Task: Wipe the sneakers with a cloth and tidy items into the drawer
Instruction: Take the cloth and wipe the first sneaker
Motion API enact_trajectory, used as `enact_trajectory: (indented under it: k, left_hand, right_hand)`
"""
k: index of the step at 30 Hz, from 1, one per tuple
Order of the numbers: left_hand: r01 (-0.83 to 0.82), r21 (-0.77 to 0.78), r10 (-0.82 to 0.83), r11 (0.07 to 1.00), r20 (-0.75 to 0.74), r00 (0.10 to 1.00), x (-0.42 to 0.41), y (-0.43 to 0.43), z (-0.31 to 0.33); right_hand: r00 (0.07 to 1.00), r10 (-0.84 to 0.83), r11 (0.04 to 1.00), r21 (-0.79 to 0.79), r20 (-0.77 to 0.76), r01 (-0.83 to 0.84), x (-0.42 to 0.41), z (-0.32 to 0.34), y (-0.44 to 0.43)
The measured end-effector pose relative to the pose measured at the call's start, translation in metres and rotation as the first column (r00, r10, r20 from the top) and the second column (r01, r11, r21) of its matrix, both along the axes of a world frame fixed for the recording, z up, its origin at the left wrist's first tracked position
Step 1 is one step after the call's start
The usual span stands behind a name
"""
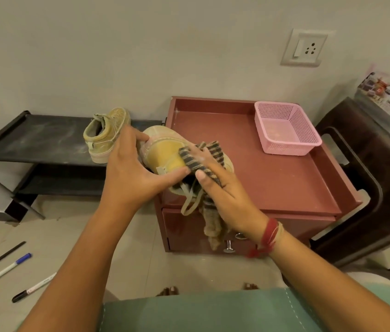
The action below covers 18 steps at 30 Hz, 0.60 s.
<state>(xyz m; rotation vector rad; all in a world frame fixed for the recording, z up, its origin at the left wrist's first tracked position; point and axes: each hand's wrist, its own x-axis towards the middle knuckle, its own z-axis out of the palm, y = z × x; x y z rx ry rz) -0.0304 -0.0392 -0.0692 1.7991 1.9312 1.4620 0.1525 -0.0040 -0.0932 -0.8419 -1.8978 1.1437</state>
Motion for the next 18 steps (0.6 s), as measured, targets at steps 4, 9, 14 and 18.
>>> enact_trajectory:
  k: [4, 9, 14, 18]
  left_hand:
    - [-0.021, -0.012, 0.021, 1.0, 0.009, 1.0, 0.004, 0.0, 0.0]
    - [0.017, 0.006, -0.017, 1.0, -0.015, 1.0, 0.006, 0.0, -0.003]
    - [0.061, -0.11, -0.061, 0.992, 0.004, 0.998, -0.004, 0.0, 0.0]
    - [0.144, -0.301, -0.187, 0.943, -0.118, 0.975, -0.016, 0.001, 0.001]
  right_hand:
    - [0.99, -0.141, 0.988, -0.062, 0.017, 0.142, 0.004, 0.0, 0.014]
    - [1.0, -0.011, 1.0, -0.014, -0.011, 0.011, 0.006, -0.007, 0.003]
    - [0.957, -0.288, 0.9, -0.331, 0.032, 0.282, 0.032, -0.013, 0.034]
    - [0.936, -0.332, 0.932, -0.197, -0.119, 0.305, 0.028, 0.0, 0.025]
